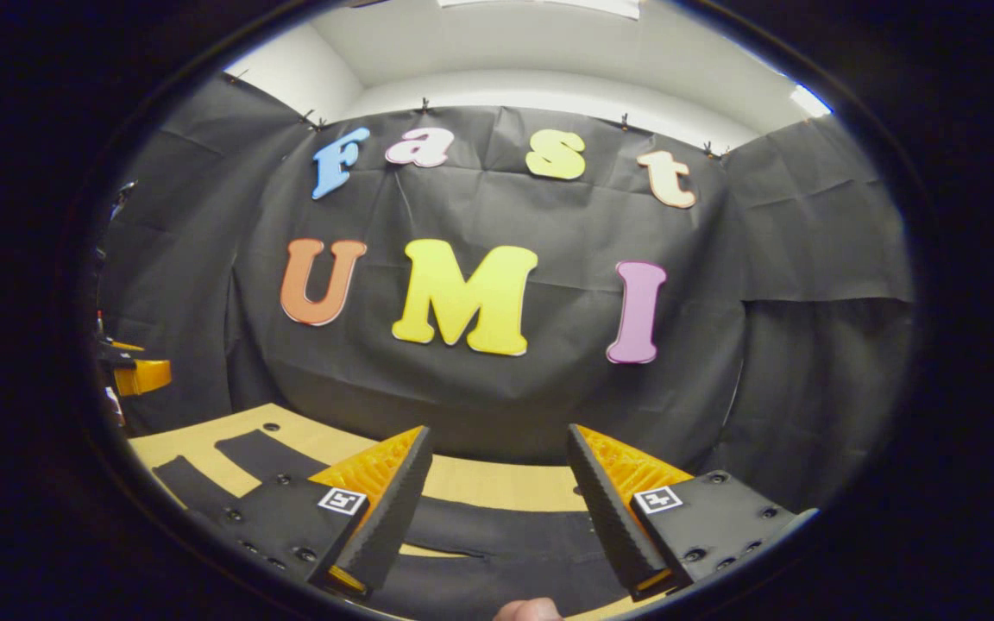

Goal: Grasp the waist and the cuffs of the jeans and fold them to make the two legs overlap; first hold the waist and fold one-third of the jeans toward the cuffs, then hold the cuffs and fold the remaining one-third in the same direction to finish folding.

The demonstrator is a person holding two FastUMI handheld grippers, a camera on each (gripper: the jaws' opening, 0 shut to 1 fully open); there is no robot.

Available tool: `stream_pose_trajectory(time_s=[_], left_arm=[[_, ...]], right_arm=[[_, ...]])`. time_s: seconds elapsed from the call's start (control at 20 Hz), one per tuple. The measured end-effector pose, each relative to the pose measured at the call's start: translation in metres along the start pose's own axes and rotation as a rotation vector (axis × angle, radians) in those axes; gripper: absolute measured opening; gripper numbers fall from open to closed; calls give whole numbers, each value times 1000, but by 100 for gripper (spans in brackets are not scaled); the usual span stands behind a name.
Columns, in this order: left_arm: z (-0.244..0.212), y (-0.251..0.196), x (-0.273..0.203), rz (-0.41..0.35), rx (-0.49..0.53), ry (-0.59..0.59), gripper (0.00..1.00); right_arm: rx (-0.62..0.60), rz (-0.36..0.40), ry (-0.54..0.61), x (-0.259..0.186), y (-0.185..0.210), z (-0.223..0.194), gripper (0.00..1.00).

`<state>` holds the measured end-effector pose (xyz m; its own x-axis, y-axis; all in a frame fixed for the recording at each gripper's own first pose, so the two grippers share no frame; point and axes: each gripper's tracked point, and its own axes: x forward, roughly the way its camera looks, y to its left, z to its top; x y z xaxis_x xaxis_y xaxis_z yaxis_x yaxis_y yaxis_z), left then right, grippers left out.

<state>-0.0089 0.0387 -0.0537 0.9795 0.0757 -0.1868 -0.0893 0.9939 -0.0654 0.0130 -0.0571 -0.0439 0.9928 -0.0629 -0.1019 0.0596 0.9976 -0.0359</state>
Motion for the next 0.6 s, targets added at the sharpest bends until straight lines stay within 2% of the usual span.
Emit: stream_pose_trajectory(time_s=[0.15,0.3,0.4,0.45,0.6], left_arm=[[-36,25,-7,14,-77,107,98],[-86,62,-21,83,-223,262,99],[-124,84,-29,131,-359,367,99],[-143,90,-34,151,-438,417,99],[-200,101,-46,214,-718,559,99]], right_arm=[[5,-59,51,-4,-34,-15,94],[40,-99,135,-7,-64,-40,94],[95,-114,208,-8,-84,-60,99],[122,-134,246,-10,-96,-71,94],[161,-199,341,-15,-132,-105,94]])
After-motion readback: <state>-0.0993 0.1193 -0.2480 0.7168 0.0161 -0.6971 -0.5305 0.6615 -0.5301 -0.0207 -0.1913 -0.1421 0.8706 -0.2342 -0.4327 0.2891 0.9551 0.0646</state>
